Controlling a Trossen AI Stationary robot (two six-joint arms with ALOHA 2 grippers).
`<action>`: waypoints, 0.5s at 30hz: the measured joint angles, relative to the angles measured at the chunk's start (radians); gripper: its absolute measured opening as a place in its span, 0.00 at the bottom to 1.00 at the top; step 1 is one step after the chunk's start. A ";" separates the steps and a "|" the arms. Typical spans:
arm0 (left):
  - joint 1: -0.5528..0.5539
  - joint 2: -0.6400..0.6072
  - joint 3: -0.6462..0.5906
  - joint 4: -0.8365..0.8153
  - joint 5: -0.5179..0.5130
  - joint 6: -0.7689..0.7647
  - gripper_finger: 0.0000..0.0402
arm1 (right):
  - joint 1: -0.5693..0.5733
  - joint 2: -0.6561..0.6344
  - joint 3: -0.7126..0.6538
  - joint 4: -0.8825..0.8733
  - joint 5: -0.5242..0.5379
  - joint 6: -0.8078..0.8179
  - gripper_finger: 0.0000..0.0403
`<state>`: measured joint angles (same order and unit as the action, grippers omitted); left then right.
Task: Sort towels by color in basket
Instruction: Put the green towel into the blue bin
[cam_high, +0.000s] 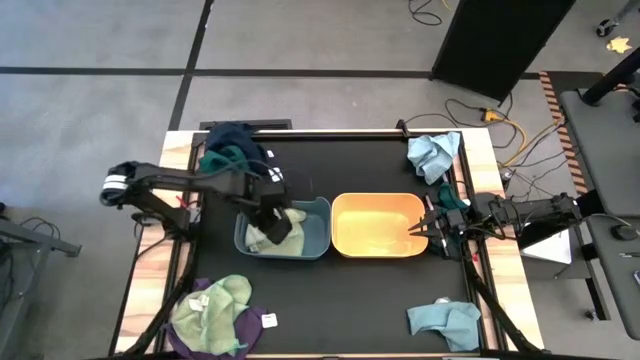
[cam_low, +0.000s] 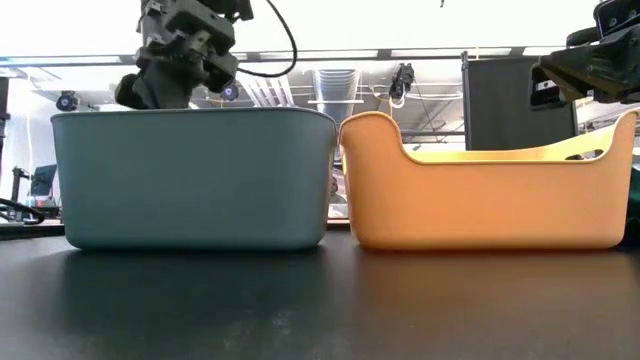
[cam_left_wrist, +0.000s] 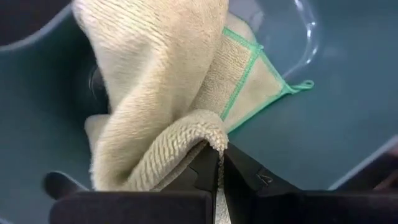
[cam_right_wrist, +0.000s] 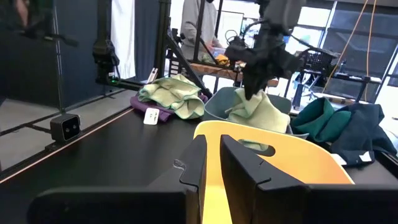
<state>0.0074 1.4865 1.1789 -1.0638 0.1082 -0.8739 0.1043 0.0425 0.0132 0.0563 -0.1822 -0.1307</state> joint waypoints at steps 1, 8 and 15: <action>-0.015 0.019 0.011 0.005 -0.018 -0.022 0.00 | 0.000 0.000 0.000 0.000 0.000 0.000 0.10; -0.034 0.166 0.053 0.001 -0.123 -0.142 0.00 | 0.000 0.000 0.000 0.000 0.000 0.000 0.10; -0.053 0.300 0.090 -0.124 -0.194 -0.295 0.02 | 0.000 0.000 0.000 0.000 0.021 0.000 0.10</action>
<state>-0.0458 1.7860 1.2691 -1.1881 -0.0863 -1.1687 0.1040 0.0425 0.0132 0.0566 -0.1609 -0.1307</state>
